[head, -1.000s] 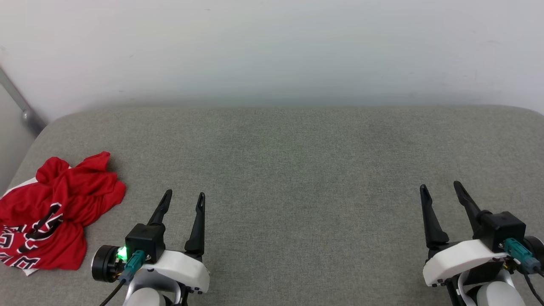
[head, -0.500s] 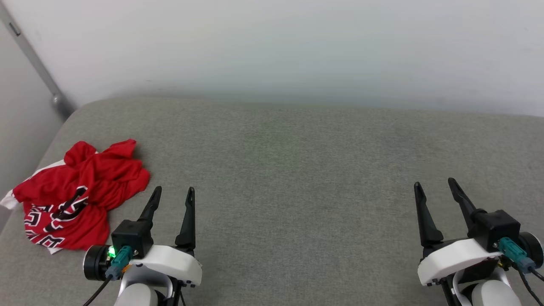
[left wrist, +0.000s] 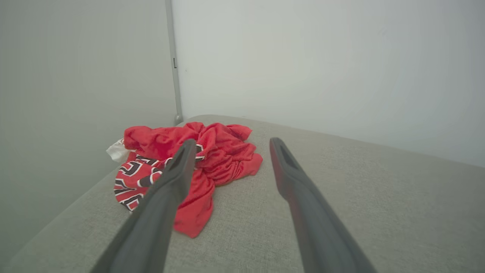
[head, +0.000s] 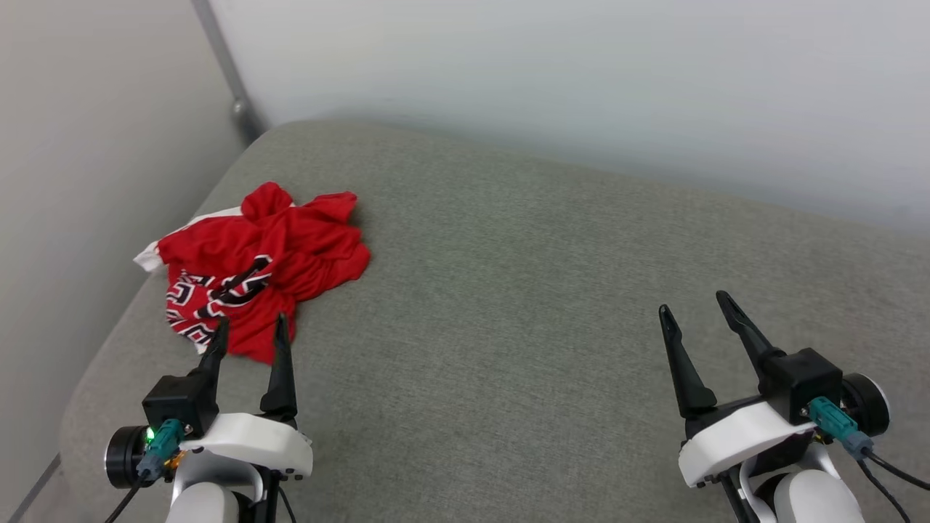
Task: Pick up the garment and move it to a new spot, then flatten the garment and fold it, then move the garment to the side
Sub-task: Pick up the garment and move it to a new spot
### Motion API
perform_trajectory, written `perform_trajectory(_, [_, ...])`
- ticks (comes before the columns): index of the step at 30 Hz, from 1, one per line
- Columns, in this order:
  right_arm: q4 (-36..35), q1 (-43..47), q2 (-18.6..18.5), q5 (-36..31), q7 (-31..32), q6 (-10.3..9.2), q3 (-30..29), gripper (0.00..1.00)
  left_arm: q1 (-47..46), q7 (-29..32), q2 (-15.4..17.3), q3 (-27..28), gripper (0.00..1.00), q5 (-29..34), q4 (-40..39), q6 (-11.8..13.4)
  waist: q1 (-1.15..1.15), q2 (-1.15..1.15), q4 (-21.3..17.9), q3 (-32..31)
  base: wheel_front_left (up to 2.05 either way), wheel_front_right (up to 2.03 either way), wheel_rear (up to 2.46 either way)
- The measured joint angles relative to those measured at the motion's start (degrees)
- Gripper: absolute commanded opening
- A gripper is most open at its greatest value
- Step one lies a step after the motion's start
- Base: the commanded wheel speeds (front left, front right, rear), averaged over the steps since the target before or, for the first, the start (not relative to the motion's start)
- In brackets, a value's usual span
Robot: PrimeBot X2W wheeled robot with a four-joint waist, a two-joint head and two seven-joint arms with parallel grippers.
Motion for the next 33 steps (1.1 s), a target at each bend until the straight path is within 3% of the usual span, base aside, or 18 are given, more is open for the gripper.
perform_trajectory(11, [-0.75,-0.47,0.00,0.32,0.76,0.01,2.20,1.00,0.73,0.00,0.08,2.59,1.00,0.00,-0.21,0.00,0.00,0.00,7.73,0.99,0.00,0.00,0.00])
perform_trajectory(22, [-0.74,-1.90,0.00,-0.05,1.37,0.00,2.78,1.00,-2.59,0.00,0.04,3.12,1.00,0.48,-0.05,-0.11,0.00,0.00,7.61,2.77,0.00,0.00,0.00])
perform_trajectory(28, [-2.63,-4.58,0.00,-1.33,2.61,0.01,2.60,1.00,-14.30,0.91,3.53,1.89,1.00,0.96,3.79,-1.10,0.00,0.00,5.79,5.73,0.00,0.00,0.00])
perform_trajectory(33, [-3.92,-6.74,0.01,-2.71,3.58,0.00,2.60,1.00,-26.52,5.99,9.11,1.67,1.00,-0.38,7.97,-1.87,0.00,0.00,3.06,9.28,0.00,0.00,0.00])
